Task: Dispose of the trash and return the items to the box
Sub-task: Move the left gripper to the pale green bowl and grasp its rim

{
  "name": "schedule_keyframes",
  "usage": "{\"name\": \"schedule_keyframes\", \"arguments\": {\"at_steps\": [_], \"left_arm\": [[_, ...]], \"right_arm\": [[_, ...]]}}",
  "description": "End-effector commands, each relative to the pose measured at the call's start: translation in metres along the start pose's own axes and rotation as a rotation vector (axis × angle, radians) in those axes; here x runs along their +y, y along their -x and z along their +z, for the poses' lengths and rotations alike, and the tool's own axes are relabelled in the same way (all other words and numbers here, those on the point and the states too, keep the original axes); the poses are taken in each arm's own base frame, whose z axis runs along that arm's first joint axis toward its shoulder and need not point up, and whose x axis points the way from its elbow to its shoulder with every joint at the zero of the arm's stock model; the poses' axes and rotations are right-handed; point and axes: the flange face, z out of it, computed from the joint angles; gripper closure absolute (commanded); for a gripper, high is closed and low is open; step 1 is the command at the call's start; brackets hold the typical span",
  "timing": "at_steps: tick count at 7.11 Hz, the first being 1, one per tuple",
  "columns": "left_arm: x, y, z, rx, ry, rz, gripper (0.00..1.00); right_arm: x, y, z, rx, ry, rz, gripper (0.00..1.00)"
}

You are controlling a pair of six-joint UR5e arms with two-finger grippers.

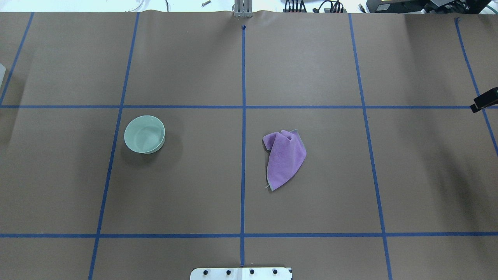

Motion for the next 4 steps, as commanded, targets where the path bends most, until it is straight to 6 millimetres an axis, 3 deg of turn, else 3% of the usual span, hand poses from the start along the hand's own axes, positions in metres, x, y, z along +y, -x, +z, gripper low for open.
{"name": "schedule_keyframes", "arguments": {"at_steps": [1, 3, 4], "left_arm": [[0.051, -0.133, 0.064, 0.055, 0.104, 0.023, 0.01], [0.078, -0.177, 0.13, 0.013, 0.127, 0.086, 0.01], [0.077, -0.175, 0.164, 0.012, 0.12, 0.11, 0.01]], "right_arm": [[0.0, 0.0, 0.001, 0.0, 0.001, 0.002, 0.0], [0.0, 0.002, 0.001, -0.001, 0.002, -0.001, 0.0], [0.0, 0.001, 0.002, -0.001, 0.003, 0.0, 0.0]]}}
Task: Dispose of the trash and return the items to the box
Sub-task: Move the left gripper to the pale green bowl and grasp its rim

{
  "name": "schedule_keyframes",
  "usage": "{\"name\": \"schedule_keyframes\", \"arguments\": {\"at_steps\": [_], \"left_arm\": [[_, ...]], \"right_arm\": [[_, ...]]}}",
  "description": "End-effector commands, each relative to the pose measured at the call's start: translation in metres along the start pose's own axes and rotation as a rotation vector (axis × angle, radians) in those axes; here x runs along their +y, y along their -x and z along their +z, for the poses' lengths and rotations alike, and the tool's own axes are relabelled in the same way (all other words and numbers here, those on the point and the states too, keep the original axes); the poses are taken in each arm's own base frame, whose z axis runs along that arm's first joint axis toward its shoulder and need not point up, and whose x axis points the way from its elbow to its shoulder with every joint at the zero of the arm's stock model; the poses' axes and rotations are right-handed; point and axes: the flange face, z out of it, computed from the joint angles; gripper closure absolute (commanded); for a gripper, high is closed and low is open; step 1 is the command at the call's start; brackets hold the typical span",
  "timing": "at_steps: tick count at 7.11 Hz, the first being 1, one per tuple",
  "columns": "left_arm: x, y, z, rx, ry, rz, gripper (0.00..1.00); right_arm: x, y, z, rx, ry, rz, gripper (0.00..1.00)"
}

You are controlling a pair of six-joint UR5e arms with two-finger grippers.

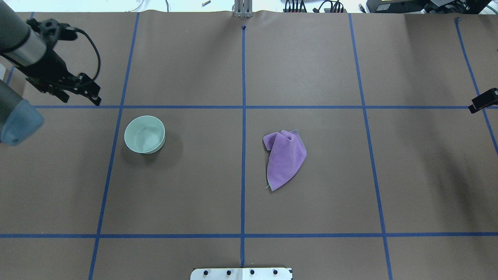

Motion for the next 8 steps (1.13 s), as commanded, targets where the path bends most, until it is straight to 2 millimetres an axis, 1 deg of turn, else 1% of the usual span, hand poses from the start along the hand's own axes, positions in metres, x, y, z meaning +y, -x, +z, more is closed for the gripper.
{"name": "schedule_keyframes", "arguments": {"at_steps": [1, 2, 3, 4, 5, 6, 7, 8], "left_arm": [[-0.005, -0.001, 0.06, 0.016, -0.029, 0.036, 0.01], [-0.003, -0.008, 0.075, 0.042, -0.036, 0.005, 0.1], [0.001, -0.017, 0.084, 0.049, -0.025, -0.011, 0.47], [0.0, -0.018, 0.085, 0.049, -0.023, -0.011, 0.86], [0.0, -0.018, 0.083, 0.051, -0.027, -0.011, 1.0], [0.001, -0.023, 0.078, 0.06, -0.033, -0.005, 1.0], [0.001, -0.025, 0.061, 0.076, -0.053, 0.0, 1.0], [-0.005, -0.003, 0.032, 0.092, -0.075, -0.031, 1.0]], "right_arm": [[0.0, 0.0, 0.001, 0.002, 0.001, 0.0, 0.0], [0.0, 0.0, 0.001, 0.002, 0.001, 0.0, 0.0], [0.0, -0.001, 0.001, 0.003, 0.002, 0.001, 0.0], [0.0, 0.0, 0.002, 0.003, 0.003, 0.0, 0.0], [0.0, 0.0, 0.002, 0.002, 0.003, 0.002, 0.0], [0.0, 0.001, 0.002, 0.001, 0.003, 0.0, 0.0], [0.0, 0.0, 0.002, 0.001, 0.004, 0.002, 0.0], [0.0, 0.0, 0.002, 0.001, 0.004, 0.001, 0.0]]}}
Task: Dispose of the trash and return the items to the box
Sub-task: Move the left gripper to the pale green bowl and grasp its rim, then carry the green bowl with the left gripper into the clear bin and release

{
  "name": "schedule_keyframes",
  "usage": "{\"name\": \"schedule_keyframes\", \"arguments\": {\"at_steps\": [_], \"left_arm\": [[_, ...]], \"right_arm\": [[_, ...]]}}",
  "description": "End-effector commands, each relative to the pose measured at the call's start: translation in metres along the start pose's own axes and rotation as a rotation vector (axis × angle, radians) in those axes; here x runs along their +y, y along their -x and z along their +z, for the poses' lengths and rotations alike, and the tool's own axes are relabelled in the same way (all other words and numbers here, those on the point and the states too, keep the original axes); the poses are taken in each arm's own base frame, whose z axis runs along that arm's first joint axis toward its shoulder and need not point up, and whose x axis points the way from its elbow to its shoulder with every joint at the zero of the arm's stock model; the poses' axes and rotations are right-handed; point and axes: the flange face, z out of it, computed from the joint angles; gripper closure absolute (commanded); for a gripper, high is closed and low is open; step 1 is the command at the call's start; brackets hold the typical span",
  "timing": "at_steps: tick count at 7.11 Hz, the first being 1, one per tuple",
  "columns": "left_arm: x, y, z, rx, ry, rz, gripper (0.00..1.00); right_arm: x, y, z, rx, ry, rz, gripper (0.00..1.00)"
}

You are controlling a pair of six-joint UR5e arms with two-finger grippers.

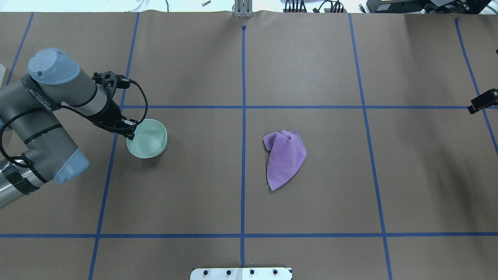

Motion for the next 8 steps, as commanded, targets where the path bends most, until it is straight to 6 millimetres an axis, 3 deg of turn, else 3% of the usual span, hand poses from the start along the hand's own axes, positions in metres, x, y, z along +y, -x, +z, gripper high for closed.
{"name": "schedule_keyframes", "arguments": {"at_steps": [1, 2, 3, 4, 5, 6, 8], "left_arm": [[-0.014, 0.062, -0.076, 0.076, -0.026, -0.085, 1.0], [-0.022, 0.118, -0.127, 0.1, -0.078, -0.096, 1.0], [-0.007, 0.197, -0.146, 0.058, -0.106, -0.09, 1.0], [-0.009, 0.275, -0.168, -0.002, -0.104, -0.063, 1.0], [-0.011, 0.331, -0.174, -0.048, -0.054, 0.012, 1.0], [-0.024, 0.381, -0.202, -0.081, -0.067, 0.024, 1.0], [-0.032, 0.497, -0.223, -0.122, -0.035, 0.093, 1.0]], "right_arm": [[0.0, 0.0, 0.0, 0.0, 0.001, 0.001, 0.0], [0.0, 0.0, 0.0, 0.0, 0.001, 0.001, 0.0], [0.0, 0.0, 0.0, 0.0, 0.001, 0.001, 0.0], [0.0, 0.0, 0.0, 0.0, 0.001, 0.001, 0.0], [0.0, 0.0, 0.0, 0.0, 0.001, 0.001, 0.0], [0.0, 0.0, 0.0, 0.0, 0.001, 0.001, 0.0], [0.0, 0.0, 0.0, 0.001, 0.0, 0.001, 0.0]]}}
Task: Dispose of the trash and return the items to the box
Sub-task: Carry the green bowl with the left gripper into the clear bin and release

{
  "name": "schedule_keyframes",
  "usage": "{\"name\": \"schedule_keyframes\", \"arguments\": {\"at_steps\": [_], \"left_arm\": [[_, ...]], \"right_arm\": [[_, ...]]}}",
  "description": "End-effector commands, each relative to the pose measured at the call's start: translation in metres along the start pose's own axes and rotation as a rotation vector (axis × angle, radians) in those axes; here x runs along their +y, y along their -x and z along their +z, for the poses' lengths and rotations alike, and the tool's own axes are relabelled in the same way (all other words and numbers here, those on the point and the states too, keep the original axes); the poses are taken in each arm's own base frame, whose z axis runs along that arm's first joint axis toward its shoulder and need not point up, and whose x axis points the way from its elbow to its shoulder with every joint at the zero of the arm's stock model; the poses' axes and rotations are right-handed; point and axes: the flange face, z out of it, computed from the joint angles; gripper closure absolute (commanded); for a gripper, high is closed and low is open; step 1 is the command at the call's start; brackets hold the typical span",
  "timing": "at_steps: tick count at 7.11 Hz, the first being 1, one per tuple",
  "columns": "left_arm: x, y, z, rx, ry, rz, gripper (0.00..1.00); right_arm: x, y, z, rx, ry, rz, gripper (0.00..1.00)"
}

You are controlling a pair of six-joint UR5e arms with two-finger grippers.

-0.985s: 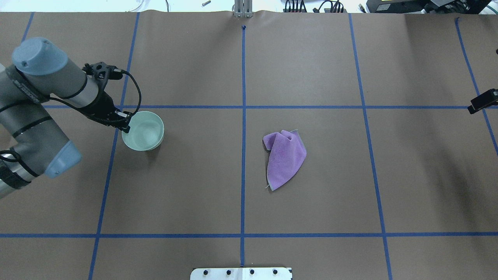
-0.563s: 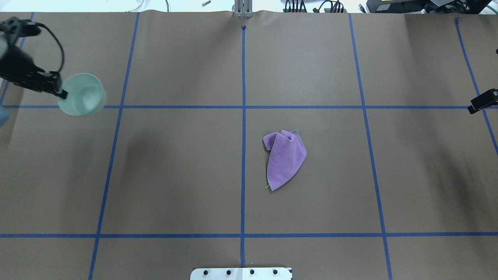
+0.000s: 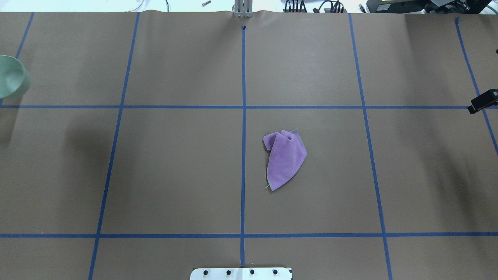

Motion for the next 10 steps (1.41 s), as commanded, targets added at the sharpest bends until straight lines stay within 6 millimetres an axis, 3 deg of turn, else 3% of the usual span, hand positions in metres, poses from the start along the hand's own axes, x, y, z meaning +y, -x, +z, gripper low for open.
{"name": "schedule_keyframes", "arguments": {"at_steps": [1, 2, 3, 4, 5, 7, 9, 10], "left_arm": [[0.011, 0.113, -0.007, -0.009, 0.042, 0.068, 1.0], [0.03, 0.146, -0.01, -0.074, 0.058, 0.072, 1.0], [0.057, 0.184, 0.003, -0.129, 0.069, 0.072, 1.0], [0.074, 0.207, 0.022, -0.152, 0.077, 0.061, 1.0], [0.073, 0.222, 0.025, -0.222, 0.103, 0.001, 1.0], [0.081, 0.232, 0.061, -0.257, 0.068, -0.08, 1.0], [0.068, 0.196, 0.113, -0.271, 0.06, -0.102, 1.0], [0.067, 0.194, 0.116, -0.269, 0.061, -0.1, 1.0]], "right_arm": [[0.0, 0.0, 0.0, 0.0, -0.002, -0.003, 0.0], [0.0, 0.0, 0.0, 0.0, -0.001, -0.002, 0.0], [0.0, 0.0, 0.0, 0.002, -0.001, -0.002, 0.0], [0.0, 0.0, 0.0, 0.002, -0.001, -0.002, 0.0], [-0.001, 0.001, -0.001, 0.001, -0.003, -0.004, 0.0], [-0.002, 0.002, -0.001, 0.001, -0.004, -0.004, 0.0], [-0.003, 0.003, -0.001, 0.0, -0.004, -0.007, 0.0], [-0.003, 0.003, -0.001, 0.0, -0.004, -0.006, 0.0]]}}
